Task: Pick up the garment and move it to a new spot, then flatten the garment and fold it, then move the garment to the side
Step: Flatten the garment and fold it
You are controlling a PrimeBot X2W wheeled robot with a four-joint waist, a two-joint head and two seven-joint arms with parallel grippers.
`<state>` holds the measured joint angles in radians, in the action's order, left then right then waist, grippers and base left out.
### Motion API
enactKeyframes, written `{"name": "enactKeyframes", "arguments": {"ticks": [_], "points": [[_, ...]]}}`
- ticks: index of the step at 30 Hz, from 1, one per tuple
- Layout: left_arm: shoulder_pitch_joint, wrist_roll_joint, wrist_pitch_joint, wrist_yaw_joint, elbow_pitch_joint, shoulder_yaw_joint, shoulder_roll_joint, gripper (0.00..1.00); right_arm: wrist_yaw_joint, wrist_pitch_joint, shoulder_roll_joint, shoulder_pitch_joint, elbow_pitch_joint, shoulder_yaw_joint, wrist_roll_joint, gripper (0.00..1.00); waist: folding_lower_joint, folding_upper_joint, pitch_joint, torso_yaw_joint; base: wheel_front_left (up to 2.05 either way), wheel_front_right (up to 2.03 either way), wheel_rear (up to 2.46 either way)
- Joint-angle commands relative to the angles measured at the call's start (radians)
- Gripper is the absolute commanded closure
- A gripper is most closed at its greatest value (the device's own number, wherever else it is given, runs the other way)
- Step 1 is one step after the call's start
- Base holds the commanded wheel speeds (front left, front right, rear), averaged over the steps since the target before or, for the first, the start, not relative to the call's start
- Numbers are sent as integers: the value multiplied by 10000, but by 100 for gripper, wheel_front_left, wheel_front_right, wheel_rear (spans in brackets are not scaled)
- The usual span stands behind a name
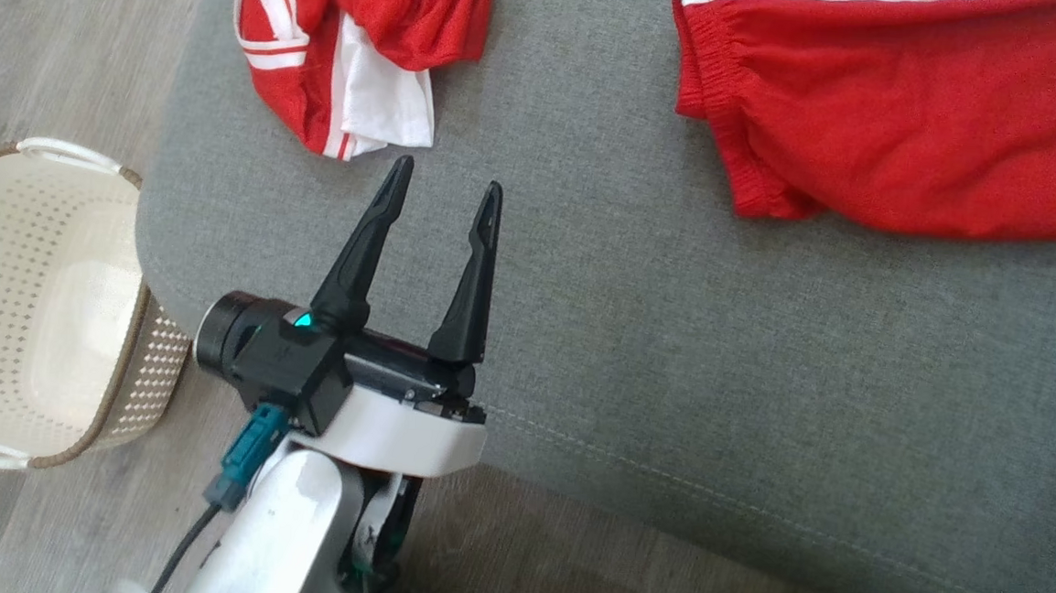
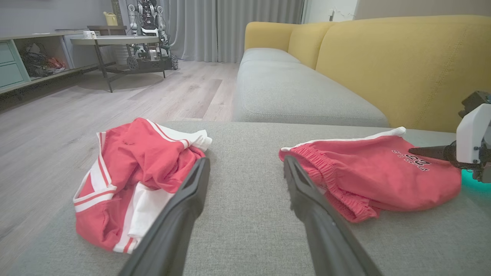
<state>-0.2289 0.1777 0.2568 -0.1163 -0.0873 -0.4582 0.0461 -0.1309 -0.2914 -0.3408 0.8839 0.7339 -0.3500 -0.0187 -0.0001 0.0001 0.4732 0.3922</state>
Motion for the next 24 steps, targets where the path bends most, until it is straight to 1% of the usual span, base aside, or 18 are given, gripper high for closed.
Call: {"name": "enactKeyframes", "arguments": {"ticks": [1,2,3,4,6,9,13,16,21,22,23,24], "points": [[-165,3,49,-72,-368,268,44,0,2,-239,64,142,-20,180,20,10,1,-1,-11,-12,0,0,0],[-176,6,49,-99,-365,266,43,0,2,-443,88,189,211,238,-25,16,1,-1,-18,-29,0,0,0],[-189,5,49,-122,-358,267,43,0,2,-634,115,227,422,318,-115,18,1,-1,-32,-53,0,0,0],[-199,4,49,-139,-354,268,43,0,2,-810,155,254,606,415,-242,35,1,-1,-54,-84,0,0,0],[-213,1,49,-156,-354,269,43,0,2,-1062,245,277,865,674,-596,100,1,-1,-106,-168,0,0,0],[-235,-33,49,-186,-353,303,42,0,2,-985,222,260,937,906,-1053,100,1,-1,-193,-343,0,0,0],[-228,-134,49,-198,-375,399,42,0,2,-424,139,234,768,880,-1507,100,1,-1,-347,-726,0,0,0],[-163,-222,49,-152,-393,478,42,0,2,-307,61,158,584,798,-2175,100,1,-1,-502,-1105,0,0,0],[-57,-354,49,-74,-416,600,42,0,2,-334,-644,-108,94,593,-2647,100,1,-1,-677,-1674,0,0,0],[-57,-354,49,-74,-416,600,42,0,2,-334,-644,-108,94,593,-2647,100,1,-1,-677,-1674,0,0,0],[-36,-394,49,-34,-416,633,42,0,2,-394,-922,-230,-193,488,-2674,100,1,-1,-712,-1824,0,0,0],[-24,-414,49,-19,-417,655,42,0,2,-427,-1055,-299,-347,458,-2621,100,1,-1,-721,-1893,0,0,0]]}}
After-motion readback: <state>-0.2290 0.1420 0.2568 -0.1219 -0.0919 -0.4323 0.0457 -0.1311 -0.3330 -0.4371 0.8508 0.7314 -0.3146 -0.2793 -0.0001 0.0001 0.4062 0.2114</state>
